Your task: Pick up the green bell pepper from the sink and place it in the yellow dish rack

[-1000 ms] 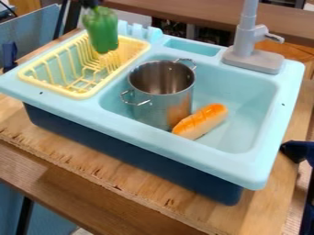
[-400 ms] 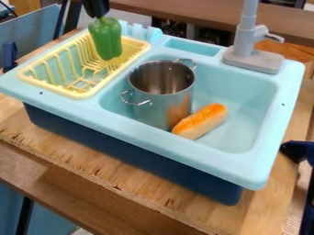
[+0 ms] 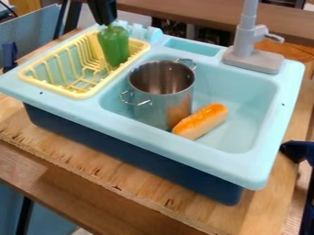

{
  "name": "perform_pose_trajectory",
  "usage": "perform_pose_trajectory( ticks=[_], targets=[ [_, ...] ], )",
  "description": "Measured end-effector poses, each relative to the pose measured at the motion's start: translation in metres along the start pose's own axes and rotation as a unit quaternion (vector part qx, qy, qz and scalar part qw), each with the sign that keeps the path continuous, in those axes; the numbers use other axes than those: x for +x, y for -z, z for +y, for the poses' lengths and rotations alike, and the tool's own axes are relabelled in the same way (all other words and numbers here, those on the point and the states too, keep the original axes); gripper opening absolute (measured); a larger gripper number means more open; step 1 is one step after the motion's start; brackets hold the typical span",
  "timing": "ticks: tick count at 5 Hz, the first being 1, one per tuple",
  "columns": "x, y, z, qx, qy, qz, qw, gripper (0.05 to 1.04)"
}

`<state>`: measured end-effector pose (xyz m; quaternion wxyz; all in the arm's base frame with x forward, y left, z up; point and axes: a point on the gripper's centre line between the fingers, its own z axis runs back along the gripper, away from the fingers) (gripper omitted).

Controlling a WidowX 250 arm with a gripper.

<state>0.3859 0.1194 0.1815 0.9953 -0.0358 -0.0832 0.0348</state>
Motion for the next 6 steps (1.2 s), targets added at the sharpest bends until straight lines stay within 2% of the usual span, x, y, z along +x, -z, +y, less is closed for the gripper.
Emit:
perform_pose_trajectory(
  ticks=[1, 2, 3, 4, 6],
  targets=[
    [0.005, 0.010, -0.001, -0.004, 0.000, 0.006, 1.0000, 0.068],
    [0.010, 0.013, -0.007, -0.015, 0.000, -0.003, 0.9999, 0.068],
    [0.011, 0.016, -0.009, -0.018, 0.002, 0.001, 0.9998, 0.100],
    [0.011, 0.025, -0.008, -0.018, 0.005, 0.017, 0.9997, 0.249],
    [0.009, 0.024, -0.018, -0.023, 0.017, 0.030, 0.9992, 0.846]
  ],
)
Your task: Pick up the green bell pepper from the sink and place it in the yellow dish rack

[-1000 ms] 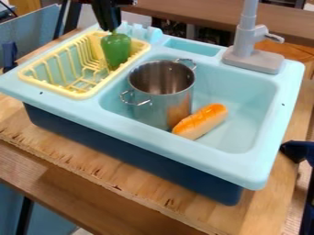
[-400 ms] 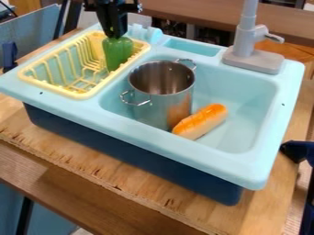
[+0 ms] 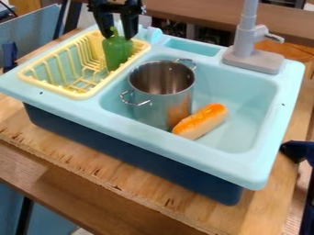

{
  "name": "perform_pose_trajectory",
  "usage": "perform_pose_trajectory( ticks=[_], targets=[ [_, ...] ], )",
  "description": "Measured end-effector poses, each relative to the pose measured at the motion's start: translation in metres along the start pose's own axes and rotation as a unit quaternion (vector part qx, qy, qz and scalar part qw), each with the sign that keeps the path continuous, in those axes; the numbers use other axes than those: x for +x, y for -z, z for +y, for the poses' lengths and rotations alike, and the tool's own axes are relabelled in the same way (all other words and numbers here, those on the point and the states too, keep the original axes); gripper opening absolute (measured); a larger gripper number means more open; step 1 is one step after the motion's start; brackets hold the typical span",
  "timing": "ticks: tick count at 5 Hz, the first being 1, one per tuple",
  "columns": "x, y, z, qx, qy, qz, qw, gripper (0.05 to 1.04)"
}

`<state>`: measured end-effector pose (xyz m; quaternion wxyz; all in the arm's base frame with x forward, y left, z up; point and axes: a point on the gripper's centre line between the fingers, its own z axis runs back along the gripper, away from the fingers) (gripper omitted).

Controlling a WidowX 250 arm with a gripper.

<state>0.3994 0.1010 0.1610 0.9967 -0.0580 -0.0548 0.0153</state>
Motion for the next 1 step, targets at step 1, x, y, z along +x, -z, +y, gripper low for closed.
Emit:
perform_pose_trajectory(
  ticks=[1],
  targets=[
    [-0.0020, -0.0033, -0.0027, -0.004, 0.002, 0.002, 1.0000, 1.003]
  ],
)
